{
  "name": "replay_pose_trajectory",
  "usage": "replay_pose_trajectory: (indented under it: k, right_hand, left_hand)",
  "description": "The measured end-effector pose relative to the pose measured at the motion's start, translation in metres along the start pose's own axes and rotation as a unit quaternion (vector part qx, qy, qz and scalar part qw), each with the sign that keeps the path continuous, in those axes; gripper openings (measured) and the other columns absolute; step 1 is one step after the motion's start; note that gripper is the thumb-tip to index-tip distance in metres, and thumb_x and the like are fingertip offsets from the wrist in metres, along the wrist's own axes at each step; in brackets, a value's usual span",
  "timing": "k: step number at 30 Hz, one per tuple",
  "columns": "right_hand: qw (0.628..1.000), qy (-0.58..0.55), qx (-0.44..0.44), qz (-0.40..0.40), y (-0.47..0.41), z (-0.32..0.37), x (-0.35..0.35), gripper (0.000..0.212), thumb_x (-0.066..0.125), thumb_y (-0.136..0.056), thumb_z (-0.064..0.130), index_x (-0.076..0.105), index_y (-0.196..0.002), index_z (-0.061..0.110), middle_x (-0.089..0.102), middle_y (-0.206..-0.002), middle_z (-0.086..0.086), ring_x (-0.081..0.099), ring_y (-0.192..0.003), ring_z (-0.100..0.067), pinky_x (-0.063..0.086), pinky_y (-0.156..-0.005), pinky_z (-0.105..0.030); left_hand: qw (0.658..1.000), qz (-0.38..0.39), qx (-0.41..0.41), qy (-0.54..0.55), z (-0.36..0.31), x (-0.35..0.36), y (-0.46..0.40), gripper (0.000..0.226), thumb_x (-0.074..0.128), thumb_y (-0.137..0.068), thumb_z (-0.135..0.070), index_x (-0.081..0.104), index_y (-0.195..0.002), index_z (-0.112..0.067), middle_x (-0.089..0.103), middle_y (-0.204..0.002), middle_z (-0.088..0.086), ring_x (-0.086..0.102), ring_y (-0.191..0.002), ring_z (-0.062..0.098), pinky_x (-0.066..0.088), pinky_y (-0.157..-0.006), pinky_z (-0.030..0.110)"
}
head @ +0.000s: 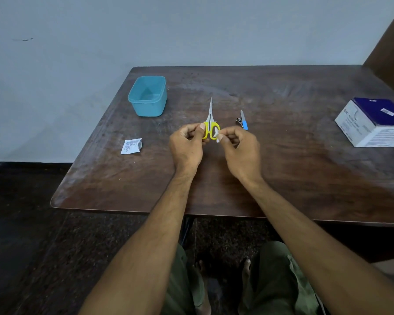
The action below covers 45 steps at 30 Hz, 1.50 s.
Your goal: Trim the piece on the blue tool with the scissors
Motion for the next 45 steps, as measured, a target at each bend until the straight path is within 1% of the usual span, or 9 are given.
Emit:
replay_pose_trajectory:
  k: [13, 15, 20, 25, 28, 34, 38, 42, 45]
  right_hand:
    - [0.996, -0.026, 0.043, -0.071, -0.014, -0.005, -0.002, 0.008, 0.064, -0.088, 0.012, 0.07, -0.085, 0.017, 0.068, -0.077, 0.016, 0.062, -0.071, 0.001, 0.045, -0.067, -0.011]
    - [0.998, 0.008, 0.015, -0.062, -0.013, -0.003, -0.001, 0.008, 0.064, -0.088, 0.012, 0.07, -0.086, 0.016, 0.068, -0.079, 0.014, 0.062, -0.072, 0.0, 0.045, -0.067, -0.012]
    - [0.979, 0.155, -0.134, -0.015, -0.003, 0.011, 0.013, 0.007, 0.062, -0.086, 0.008, 0.068, -0.088, 0.009, 0.064, -0.087, -0.007, 0.06, -0.078, -0.022, 0.049, -0.067, -0.035]
    - [0.945, 0.233, -0.232, 0.005, -0.007, 0.036, 0.022, 0.018, 0.054, -0.086, 0.014, 0.07, -0.083, 0.005, 0.064, -0.081, -0.014, 0.061, -0.07, -0.035, 0.052, -0.063, -0.042]
    - [0.938, 0.26, -0.231, 0.009, -0.019, 0.037, 0.023, 0.026, 0.05, -0.089, 0.019, 0.07, -0.084, 0.004, 0.063, -0.08, -0.014, 0.06, -0.07, -0.034, 0.051, -0.067, -0.043]
    - [0.906, 0.322, -0.273, 0.014, -0.016, 0.035, 0.022, 0.009, 0.061, -0.08, 0.01, 0.068, -0.076, 0.007, 0.061, -0.07, -0.011, 0.059, -0.064, -0.033, 0.047, -0.068, -0.044]
    - [0.9, 0.335, -0.278, 0.007, -0.035, 0.044, 0.015, 0.004, 0.065, -0.07, 0.007, 0.065, -0.068, 0.003, 0.058, -0.064, -0.015, 0.059, -0.06, -0.036, 0.049, -0.055, -0.039]
    - [0.897, 0.333, -0.285, 0.055, -0.027, 0.029, 0.027, 0.024, 0.049, -0.084, 0.018, 0.069, -0.079, 0.004, 0.061, -0.073, -0.015, 0.059, -0.063, -0.036, 0.048, -0.058, -0.039]
    - [0.898, 0.329, -0.282, 0.068, -0.026, 0.028, 0.022, 0.026, 0.048, -0.084, 0.019, 0.069, -0.081, 0.003, 0.061, -0.074, -0.016, 0.059, -0.064, -0.037, 0.049, -0.06, -0.04]
  left_hand:
    - [0.998, 0.049, -0.021, 0.028, -0.001, 0.003, 0.003, 0.012, 0.063, -0.091, -0.008, 0.071, -0.097, -0.001, 0.07, -0.07, 0.004, 0.066, -0.057, 0.011, 0.052, -0.056, 0.019]
    - [0.997, 0.059, -0.023, 0.035, 0.0, 0.005, 0.003, 0.014, 0.062, -0.092, -0.007, 0.071, -0.098, 0.001, 0.071, -0.07, 0.003, 0.067, -0.06, 0.01, 0.054, -0.059, 0.019]
    - [0.994, 0.07, -0.052, 0.067, 0.005, 0.004, 0.001, 0.014, 0.06, -0.093, -0.004, 0.071, -0.101, 0.0, 0.072, -0.068, -0.004, 0.068, -0.063, 0.006, 0.055, -0.062, 0.017]
    - [0.994, 0.072, -0.055, 0.061, 0.008, 0.004, -0.001, 0.015, 0.061, -0.092, -0.002, 0.07, -0.102, 0.004, 0.072, -0.08, 0.005, 0.069, -0.071, 0.009, 0.056, -0.067, 0.021]
    - [0.994, 0.08, -0.06, 0.053, 0.008, 0.006, -0.001, 0.016, 0.063, -0.091, -0.005, 0.07, -0.103, 0.004, 0.073, -0.084, 0.008, 0.07, -0.072, 0.011, 0.057, -0.068, 0.021]
    - [0.995, 0.092, -0.03, 0.027, 0.008, 0.007, -0.001, 0.012, 0.065, -0.089, -0.004, 0.073, -0.097, -0.004, 0.074, -0.083, 0.004, 0.07, -0.076, 0.013, 0.058, -0.075, 0.029]
    - [0.993, 0.102, -0.044, 0.037, 0.007, 0.011, 0.001, 0.015, 0.062, -0.091, -0.001, 0.071, -0.102, 0.001, 0.073, -0.075, 0.0, 0.069, -0.068, 0.008, 0.057, -0.068, 0.02]
    - [0.994, 0.103, -0.019, 0.006, 0.004, 0.007, 0.0, 0.014, 0.063, -0.09, -0.002, 0.072, -0.1, -0.004, 0.074, -0.085, 0.005, 0.072, -0.08, 0.019, 0.059, -0.079, 0.035]
    - [0.994, 0.107, -0.023, 0.006, 0.005, 0.009, 0.001, 0.013, 0.063, -0.09, -0.002, 0.072, -0.098, -0.006, 0.074, -0.084, 0.008, 0.071, -0.076, 0.02, 0.059, -0.078, 0.036]
Point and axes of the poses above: each hand's wrist, its own y-axis away from the middle knuckle, its own x-axis out of the palm, z = x × y, the point moved 6 cm from there along -y, towards the middle knuckle
